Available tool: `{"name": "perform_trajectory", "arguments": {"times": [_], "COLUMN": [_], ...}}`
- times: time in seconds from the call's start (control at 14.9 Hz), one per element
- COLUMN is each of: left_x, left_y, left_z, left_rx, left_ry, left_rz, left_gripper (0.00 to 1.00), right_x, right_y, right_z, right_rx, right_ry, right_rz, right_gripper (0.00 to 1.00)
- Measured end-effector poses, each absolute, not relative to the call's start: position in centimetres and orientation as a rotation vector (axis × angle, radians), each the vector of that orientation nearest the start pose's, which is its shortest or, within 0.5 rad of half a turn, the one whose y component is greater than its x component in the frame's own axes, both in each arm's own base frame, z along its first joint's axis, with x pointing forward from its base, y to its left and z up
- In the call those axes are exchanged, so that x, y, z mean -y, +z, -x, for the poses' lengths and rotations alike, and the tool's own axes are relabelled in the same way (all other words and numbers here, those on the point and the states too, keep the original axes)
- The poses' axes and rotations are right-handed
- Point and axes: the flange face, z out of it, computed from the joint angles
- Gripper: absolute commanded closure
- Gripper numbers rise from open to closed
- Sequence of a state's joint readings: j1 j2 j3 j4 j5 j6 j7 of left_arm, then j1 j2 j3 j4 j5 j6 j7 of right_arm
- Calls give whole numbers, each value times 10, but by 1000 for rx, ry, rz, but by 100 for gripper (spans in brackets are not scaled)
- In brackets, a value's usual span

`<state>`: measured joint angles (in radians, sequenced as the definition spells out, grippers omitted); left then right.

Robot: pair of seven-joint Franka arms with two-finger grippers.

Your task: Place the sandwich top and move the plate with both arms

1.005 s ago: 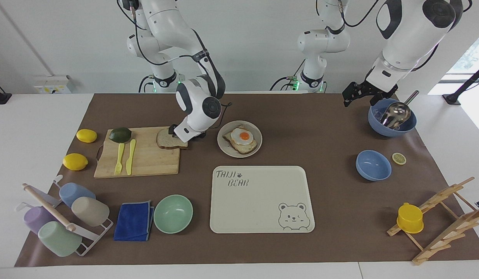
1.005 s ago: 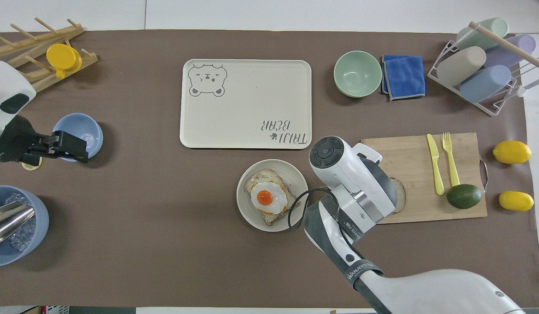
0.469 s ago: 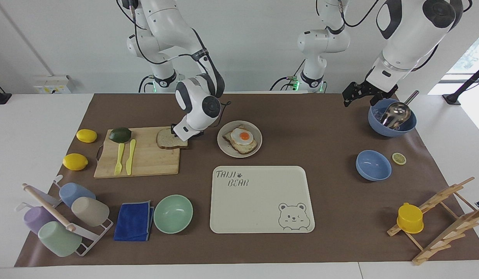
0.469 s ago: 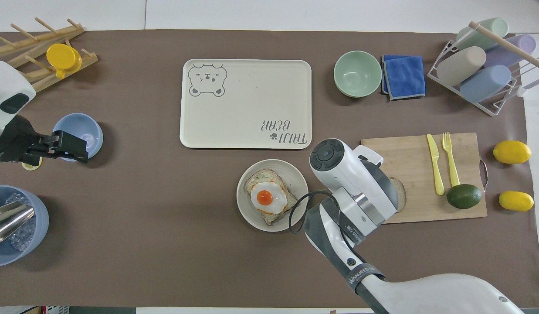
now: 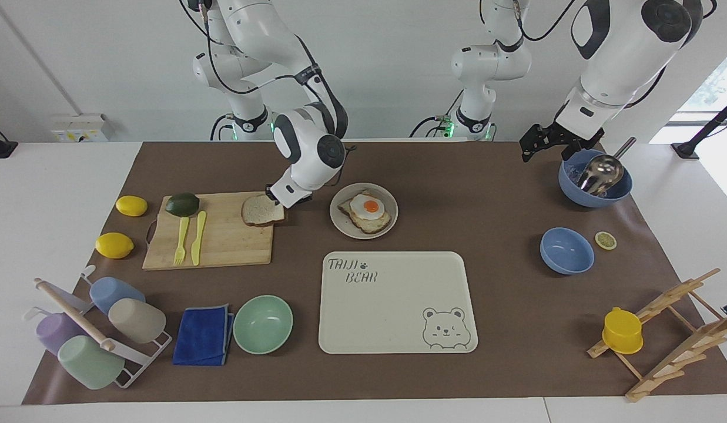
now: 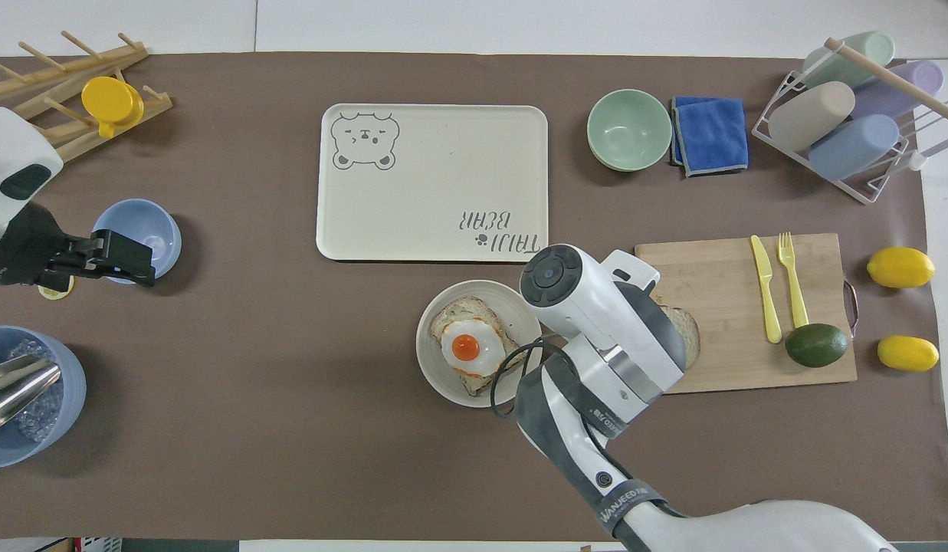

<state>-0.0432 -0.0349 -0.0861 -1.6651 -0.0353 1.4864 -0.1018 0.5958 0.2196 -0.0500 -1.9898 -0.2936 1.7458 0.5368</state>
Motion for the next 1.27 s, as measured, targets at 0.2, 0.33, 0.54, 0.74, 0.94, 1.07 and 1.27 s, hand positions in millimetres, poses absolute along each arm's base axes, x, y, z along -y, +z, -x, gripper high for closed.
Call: {"name": "perform_trajectory", "arguments": {"times": [0.2,0.33,0.54,0.74,0.94,1.07,1.27], "left_x": [73,73,73,73,73,73,74], "left_y": [593,593,593,593,593,594,593], "left_z": [-526,-526,-527,-528,-528,-528,-530], "left_rx": [-44,-43,-43,-42,-39,-34,-35], "left_ry": [231,230,217,215,214,210,189], "left_rz": [3148,3149,3150,3151,3151,3151,3154], "left_gripper": [0,0,0,0,0,0,0], "right_x": [-329,-365,-415,-441,-449,-451,-451], "right_y": [376,388,384,358,345,342,340], "right_z": [-465,-455,-436,-425,-427,-429,-427], "right_rx": [346,415,457,464,478,480,484], "right_ry": [311,265,188,163,124,96,98], "right_rz": [3513,3470,3454,3455,3431,3414,3415], "right_gripper": [100,100,100,100,100,100,100]}}
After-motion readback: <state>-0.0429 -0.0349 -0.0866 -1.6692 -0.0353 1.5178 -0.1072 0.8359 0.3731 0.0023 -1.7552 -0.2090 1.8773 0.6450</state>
